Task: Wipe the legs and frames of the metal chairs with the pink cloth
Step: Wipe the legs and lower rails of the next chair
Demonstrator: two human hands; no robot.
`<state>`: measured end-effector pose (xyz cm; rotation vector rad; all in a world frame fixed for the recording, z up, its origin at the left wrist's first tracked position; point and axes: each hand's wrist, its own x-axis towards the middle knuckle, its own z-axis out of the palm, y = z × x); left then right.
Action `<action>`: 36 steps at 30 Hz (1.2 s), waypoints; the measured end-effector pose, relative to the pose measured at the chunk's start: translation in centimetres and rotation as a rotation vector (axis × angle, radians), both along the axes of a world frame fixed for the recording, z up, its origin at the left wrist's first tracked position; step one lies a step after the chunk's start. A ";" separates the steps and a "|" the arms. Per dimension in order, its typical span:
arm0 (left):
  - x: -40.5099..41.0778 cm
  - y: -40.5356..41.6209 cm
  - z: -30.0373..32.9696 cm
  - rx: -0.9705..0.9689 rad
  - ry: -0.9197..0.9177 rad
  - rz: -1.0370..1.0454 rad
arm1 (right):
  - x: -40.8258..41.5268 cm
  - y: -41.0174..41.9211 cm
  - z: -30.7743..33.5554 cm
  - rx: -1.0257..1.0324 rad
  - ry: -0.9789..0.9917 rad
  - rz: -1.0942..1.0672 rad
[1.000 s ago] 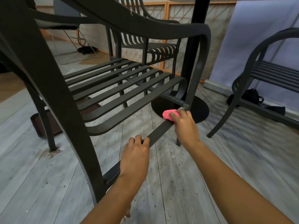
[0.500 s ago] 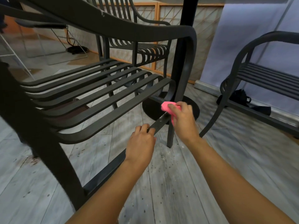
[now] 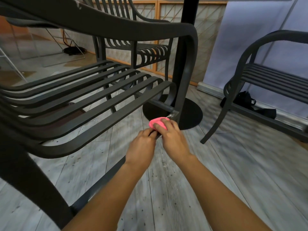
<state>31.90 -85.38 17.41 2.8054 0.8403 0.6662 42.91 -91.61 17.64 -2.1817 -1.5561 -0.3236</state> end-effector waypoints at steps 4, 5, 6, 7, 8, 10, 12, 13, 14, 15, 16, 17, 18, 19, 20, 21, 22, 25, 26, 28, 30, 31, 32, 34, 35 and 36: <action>-0.2 0.2 -0.5 -0.006 -0.012 -0.032 | 0.0 0.0 -0.2 0.035 -0.029 -0.011; -0.2 0.1 -0.5 -0.007 -0.021 -0.036 | 0.0 0.1 -0.3 0.037 -0.039 -0.017; -0.2 0.1 -0.5 -0.015 -0.037 -0.041 | 0.1 0.1 -0.3 0.037 -0.047 -0.026; -0.2 0.0 -0.4 -0.028 -0.055 -0.042 | 0.2 0.2 -0.3 0.035 -0.052 -0.036; -0.2 0.0 -0.3 -0.045 -0.074 -0.042 | 0.3 0.2 -0.4 0.028 -0.049 -0.042; -0.2 -0.1 -0.2 -0.067 -0.101 -0.035 | 0.5 0.3 -0.4 0.010 -0.039 -0.052; -0.2 -0.2 -0.1 -0.074 -0.104 -0.025 | 0.8 0.5 -0.4 0.011 -0.039 -0.072; -0.2 -0.2 -0.1 -0.079 -0.102 -0.020 | 0.9 0.5 -0.4 0.012 -0.042 -0.084; -0.2 -0.2 -0.1 -0.084 -0.099 -0.016 | 1.0 0.6 -0.5 0.012 -0.045 -0.096; -0.2 -0.2 -0.1 -0.089 -0.096 -0.014 | 1.1 0.7 -0.5 0.013 -0.048 -0.105; -0.2 -0.2 -0.1 -0.091 -0.092 -0.014 | 1.1 0.8 -0.5 0.012 -0.051 -0.106; -0.2 -0.2 -0.1 -0.090 -0.087 -0.013 | 1.1 0.8 -0.5 0.007 -0.055 -0.105; -0.2 -0.2 -0.1 -0.089 -0.083 -0.012 | 1.1 0.8 -0.5 -0.003 -0.060 -0.106; -0.2 -0.2 -0.1 -0.091 -0.080 -0.011 | 1.2 0.8 -0.4 -0.011 -0.066 -0.112; -0.2 -0.2 -0.1 -0.095 -0.080 -0.010 | 1.3 0.8 -0.3 -0.015 -0.071 -0.124; -0.1 -0.2 0.0 -0.100 -0.080 -0.007 | 1.3 0.7 -0.2 -0.015 -0.078 -0.138; -0.1 -0.2 0.0 -0.102 -0.079 -0.003 | 1.3 0.7 0.0 -0.019 -0.085 -0.155; -0.2 -0.2 0.0 -0.109 -0.076 0.007 | 1.6 0.5 0.1 -0.050 -0.077 -0.182; -0.2 -0.2 0.0 -0.113 -0.077 0.010 | 1.7 0.4 0.1 -0.043 -0.036 -0.175; -0.2 -0.2 0.1 -0.120 -0.083 0.014 | 2.1 0.1 0.3 0.025 0.092 -0.157; -0.2 -0.3 0.2 -0.124 -0.092 0.016 | 2.5 -0.1 0.7 0.131 0.126 -0.148; -0.1 -0.3 0.2 -0.128 -0.096 0.017 | 2.7 -0.2 1.1 0.184 0.144 -0.148; -0.1 -0.3 0.3 -0.131 -0.097 0.019 | 3.0 -0.3 1.7 0.240 0.183 -0.153; -0.2 -0.4 0.3 -0.135 -0.096 0.022 | 3.6 -0.5 3.1 0.313 0.227 -0.159; -0.2 -0.4 0.4 -0.137 -0.096 0.022 | 3.9 -0.5 3.7 0.332 0.204 -0.157; -0.2 -0.5 0.4 -0.140 -0.098 0.021 | 4.2 -0.4 4.2 0.347 0.161 -0.146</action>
